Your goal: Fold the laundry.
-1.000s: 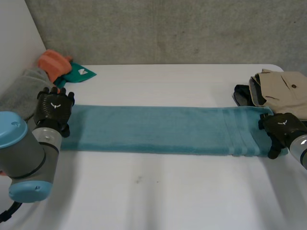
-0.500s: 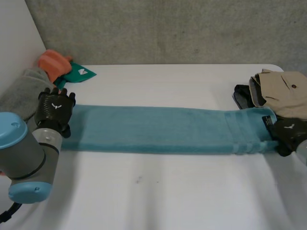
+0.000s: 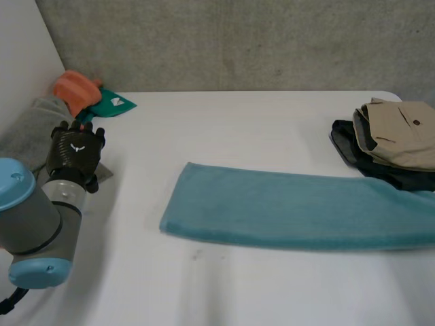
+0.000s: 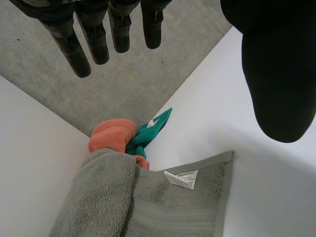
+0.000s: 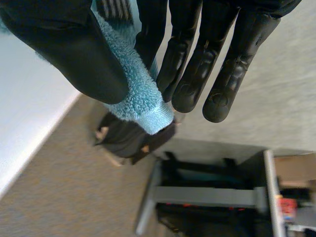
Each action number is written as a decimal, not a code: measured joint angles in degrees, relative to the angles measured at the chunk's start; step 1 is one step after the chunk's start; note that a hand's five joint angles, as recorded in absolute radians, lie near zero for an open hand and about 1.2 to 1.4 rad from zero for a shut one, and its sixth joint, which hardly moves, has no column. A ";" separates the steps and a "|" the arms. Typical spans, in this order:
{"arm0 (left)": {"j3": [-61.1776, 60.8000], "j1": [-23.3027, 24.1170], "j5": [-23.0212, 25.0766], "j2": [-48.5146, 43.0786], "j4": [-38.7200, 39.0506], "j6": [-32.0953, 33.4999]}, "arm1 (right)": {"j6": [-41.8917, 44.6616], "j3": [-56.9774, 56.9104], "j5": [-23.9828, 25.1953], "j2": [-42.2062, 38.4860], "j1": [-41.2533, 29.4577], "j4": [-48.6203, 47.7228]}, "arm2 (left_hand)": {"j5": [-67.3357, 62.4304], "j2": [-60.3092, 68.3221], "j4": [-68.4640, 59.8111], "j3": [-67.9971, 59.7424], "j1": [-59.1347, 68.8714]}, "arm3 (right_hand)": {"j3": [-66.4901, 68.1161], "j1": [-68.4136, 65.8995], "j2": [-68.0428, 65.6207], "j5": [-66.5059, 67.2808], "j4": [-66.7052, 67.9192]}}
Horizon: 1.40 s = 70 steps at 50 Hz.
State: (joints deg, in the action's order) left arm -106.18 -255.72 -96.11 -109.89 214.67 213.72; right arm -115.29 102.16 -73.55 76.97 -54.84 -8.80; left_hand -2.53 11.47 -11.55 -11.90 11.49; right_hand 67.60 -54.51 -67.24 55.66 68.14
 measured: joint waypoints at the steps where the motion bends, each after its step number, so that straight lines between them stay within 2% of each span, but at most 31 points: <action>1: 0.00 0.00 0.00 0.00 0.00 0.00 | 0.00 0.00 0.00 0.00 0.00 0.00 | 0.00 0.00 0.00 0.00 0.00 | 0.00 0.00 0.00 0.00 0.00; 3: 0.00 0.05 -0.02 0.07 -0.02 0.00 | -0.54 -1.18 0.11 2.69 -1.74 0.24 | 0.00 0.00 -0.02 0.00 0.00 | 0.00 0.00 0.00 0.00 0.00; 5: 0.00 0.10 -0.03 0.15 -0.04 0.00 | -2.56 -3.02 0.00 6.46 -7.19 0.48 | 0.00 0.00 0.01 0.00 0.00 | 0.00 -0.05 0.00 0.00 0.00; 6: 0.00 0.10 -0.03 0.15 -0.04 0.00 | -2.56 -3.02 0.00 6.46 -7.19 0.48 | 0.00 0.00 0.01 0.00 0.00 | 0.00 -0.05 0.00 0.00 0.00; 9: -0.03 0.17 -0.08 0.40 -0.06 -0.01 | -6.36 -5.90 -0.93 9.72 -17.00 0.66 | 0.00 0.00 -0.01 0.00 0.00 | 0.00 -0.58 0.00 0.00 0.00; 13: -0.08 0.22 -0.11 0.83 -0.10 -0.04 | -9.12 -9.28 -2.94 10.40 -27.36 0.67 | 0.00 0.00 -0.01 0.00 0.00 | 0.10 -0.53 0.00 0.00 0.01; 15: -0.14 0.21 -0.13 1.10 -0.14 -0.05 | -10.24 -12.07 -4.81 9.44 -35.26 0.69 | 0.00 0.00 0.00 0.00 0.00 | 0.37 -0.53 0.00 0.00 0.02; 17: -0.16 0.21 -0.12 1.20 -0.15 -0.05 | -10.44 -12.76 -5.26 9.13 -37.08 0.67 | 0.00 0.00 0.00 0.00 0.00 | 0.37 -0.53 0.00 0.00 0.02; 18: -0.31 0.19 -0.11 1.52 -0.19 -0.05 | -11.56 -16.42 -7.72 7.36 -47.16 0.71 | 0.00 0.00 -0.01 0.00 0.00 | 0.39 -0.53 0.00 0.00 0.03; 21: -0.49 0.17 -0.12 1.78 -0.21 -0.05 | -12.13 -20.77 -10.06 3.55 -58.32 0.81 | 0.00 0.00 -0.01 0.00 0.00 | 0.39 -0.53 0.00 0.00 0.03; 22: -0.52 0.17 -0.11 1.80 -0.22 -0.05 | -12.07 -21.49 -10.32 2.41 -60.14 0.90 | 0.00 0.00 -0.01 0.00 0.00 | 0.39 -0.53 0.00 0.00 0.04; 23: -0.60 0.20 -0.11 1.87 -0.23 -0.05 | -11.63 -24.04 -10.96 -2.09 -65.78 1.01 | 0.00 0.00 -0.02 0.00 0.00 | 0.39 -0.53 0.00 0.32 0.04; 25: -0.65 0.24 -0.11 1.90 -0.22 -0.06 | -11.11 -26.32 -11.10 -6.74 -70.25 1.11 | 0.00 0.00 -0.01 0.00 0.00 | 0.39 -0.53 0.00 0.44 0.04; 26: -0.65 0.24 -0.11 1.90 -0.22 -0.06 | -11.11 -26.32 -11.10 -6.74 -70.25 1.11 | 0.00 0.00 -0.01 0.00 0.00 | 0.39 -0.53 0.00 0.44 0.04; 27: -0.73 0.35 -0.12 1.91 -0.23 -0.06 | -10.42 -29.04 -10.77 -13.11 -74.98 1.26 | 0.00 0.00 -0.01 0.00 0.00 | 0.39 -0.53 0.00 0.48 0.04; 32: -0.71 0.69 -0.13 1.94 -0.23 -0.06 | -9.66 -33.03 -8.78 -23.47 -80.52 1.40 | 0.00 0.00 -0.01 0.00 0.00 | 0.39 -0.53 0.00 0.49 0.04; 37: -0.50 1.14 -0.13 2.00 -0.21 -0.06 | -9.65 -34.24 -7.34 -27.72 -82.55 1.54 | 0.00 0.00 -0.01 0.00 0.00 | 0.39 -0.53 0.00 0.49 0.04; 39: -0.31 1.39 -0.11 2.02 -0.18 -0.05 | -9.88 -34.34 -7.02 -28.43 -82.90 1.66 | 0.00 0.00 -0.02 0.00 0.00 | -13.91 10.90 15.14 -12.09 -14.34; 40: -0.31 1.39 -0.11 2.02 -0.18 -0.05 | -9.88 -34.34 -7.02 -28.43 -82.90 1.66 | 0.00 0.00 -0.02 0.00 0.00 | -13.91 10.90 15.14 -12.09 -14.34; 41: 0.10 1.84 -0.06 2.06 -0.13 -0.04 | -10.53 -34.21 -6.85 -28.40 -83.00 1.85 | 0.00 0.00 -0.02 0.00 0.00 | -35.17 31.62 35.90 -33.42 -35.61; 42: 0.31 2.03 -0.05 2.07 -0.12 -0.04 | -10.89 -34.12 -6.84 -28.17 -82.97 1.92 | 0.00 0.00 -0.01 0.00 0.00 | -43.71 37.73 44.55 -42.03 -44.18; 44: 1.01 2.62 0.01 2.14 -0.03 -0.06 | -12.44 -33.77 -6.88 -26.97 -82.80 2.04 | 0.00 0.00 -0.01 0.00 0.00 | -53.72 42.75 53.65 -51.34 -54.02; 47: 1.85 3.35 0.03 2.21 0.04 -0.16 | -15.18 -33.20 -6.98 -25.00 -82.25 2.18 | 0.00 0.00 -0.01 0.00 0.00 | -55.06 43.00 54.54 -52.15 -54.82; 51: 3.75 5.53 0.07 2.33 0.12 -0.85 | -23.28 -31.34 -7.31 -20.17 -79.11 3.05 | 0.00 0.00 -0.01 0.00 0.00 | -55.62 43.00 54.63 -52.21 -54.85; 60: 6.79 12.56 1.26 2.02 -0.12 -5.30 | -42.49 -24.16 -7.49 -9.80 -67.62 12.58 | 0.00 0.00 -0.01 0.00 0.00 | -55.62 43.00 54.63 -52.21 -54.85; 65: 7.33 16.54 5.09 -0.39 -0.19 -6.67 | -46.80 -16.18 -6.95 -4.81 -60.05 17.88 | 0.00 0.00 -0.01 0.00 0.00 | -55.62 43.00 54.63 -52.20 -54.84; 70: 8.48 19.11 7.82 -5.25 -0.15 -6.69 | -46.59 -5.35 -6.37 -0.41 -53.62 16.21 | 0.00 0.00 -0.01 0.00 0.00 | -55.43 43.00 54.59 -52.20 -54.84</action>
State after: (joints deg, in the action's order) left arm -97.70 -236.61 -88.29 -115.14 214.53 207.04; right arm -161.87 96.81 -79.92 76.57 -108.46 7.41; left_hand -2.53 11.47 -11.57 -11.90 11.49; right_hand 12.17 -11.51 -12.66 3.46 13.30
